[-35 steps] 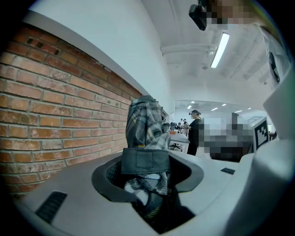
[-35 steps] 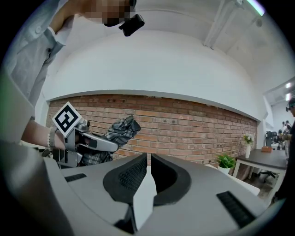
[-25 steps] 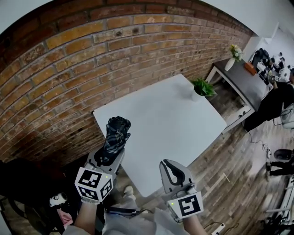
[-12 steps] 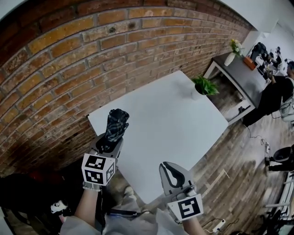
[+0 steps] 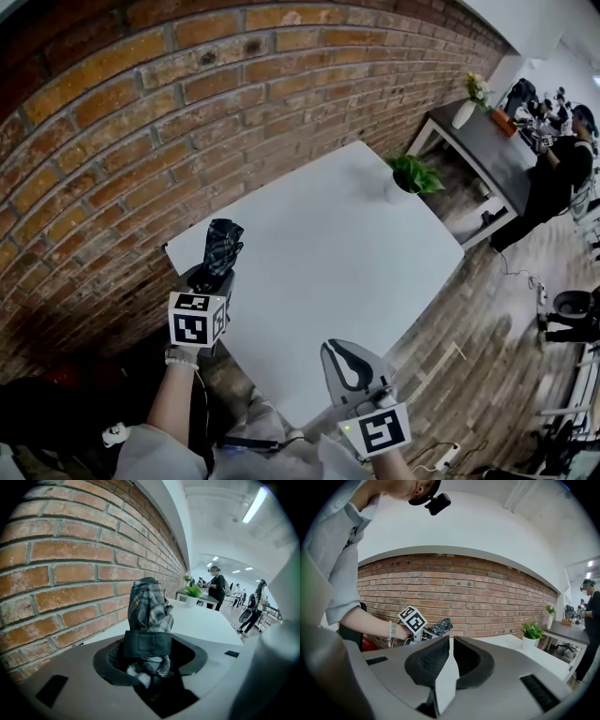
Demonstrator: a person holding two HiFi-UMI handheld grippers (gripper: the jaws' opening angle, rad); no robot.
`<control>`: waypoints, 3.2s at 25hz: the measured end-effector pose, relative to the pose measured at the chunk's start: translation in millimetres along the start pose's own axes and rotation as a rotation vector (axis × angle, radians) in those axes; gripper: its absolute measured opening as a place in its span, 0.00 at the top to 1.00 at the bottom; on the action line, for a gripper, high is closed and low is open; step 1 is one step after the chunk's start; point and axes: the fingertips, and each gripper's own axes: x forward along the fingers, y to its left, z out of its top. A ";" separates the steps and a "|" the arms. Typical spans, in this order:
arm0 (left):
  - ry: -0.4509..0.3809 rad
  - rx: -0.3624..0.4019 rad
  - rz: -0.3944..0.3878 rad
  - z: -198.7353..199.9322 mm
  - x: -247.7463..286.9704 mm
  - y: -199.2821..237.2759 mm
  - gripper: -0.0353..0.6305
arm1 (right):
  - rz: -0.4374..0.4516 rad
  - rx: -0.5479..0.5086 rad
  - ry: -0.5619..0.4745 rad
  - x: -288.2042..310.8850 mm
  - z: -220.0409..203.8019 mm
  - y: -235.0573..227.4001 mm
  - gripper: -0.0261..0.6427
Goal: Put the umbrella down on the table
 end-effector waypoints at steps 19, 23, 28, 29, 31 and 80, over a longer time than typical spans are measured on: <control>0.329 -0.104 0.077 -53.6 101.4 61.7 0.60 | -0.010 0.021 0.065 23.8 -27.6 -6.1 0.88; 0.362 -0.132 0.070 -57.0 107.0 62.9 0.58 | -0.017 0.020 0.075 26.4 -31.0 -6.7 0.88; 0.344 -0.169 0.049 -55.0 105.2 64.1 0.54 | -0.015 0.020 0.077 27.8 -30.9 -3.4 0.88; 0.334 -0.175 0.046 -53.1 103.2 64.3 0.53 | -0.015 0.020 0.078 27.5 -30.8 -3.4 0.88; 0.314 -0.173 0.040 -48.6 97.5 63.6 0.52 | -0.016 0.015 0.078 26.4 -30.1 -4.1 0.88; -0.410 0.132 -0.304 69.2 -236.8 -174.3 0.91 | -0.127 -0.077 -0.141 -93.3 65.4 14.5 0.88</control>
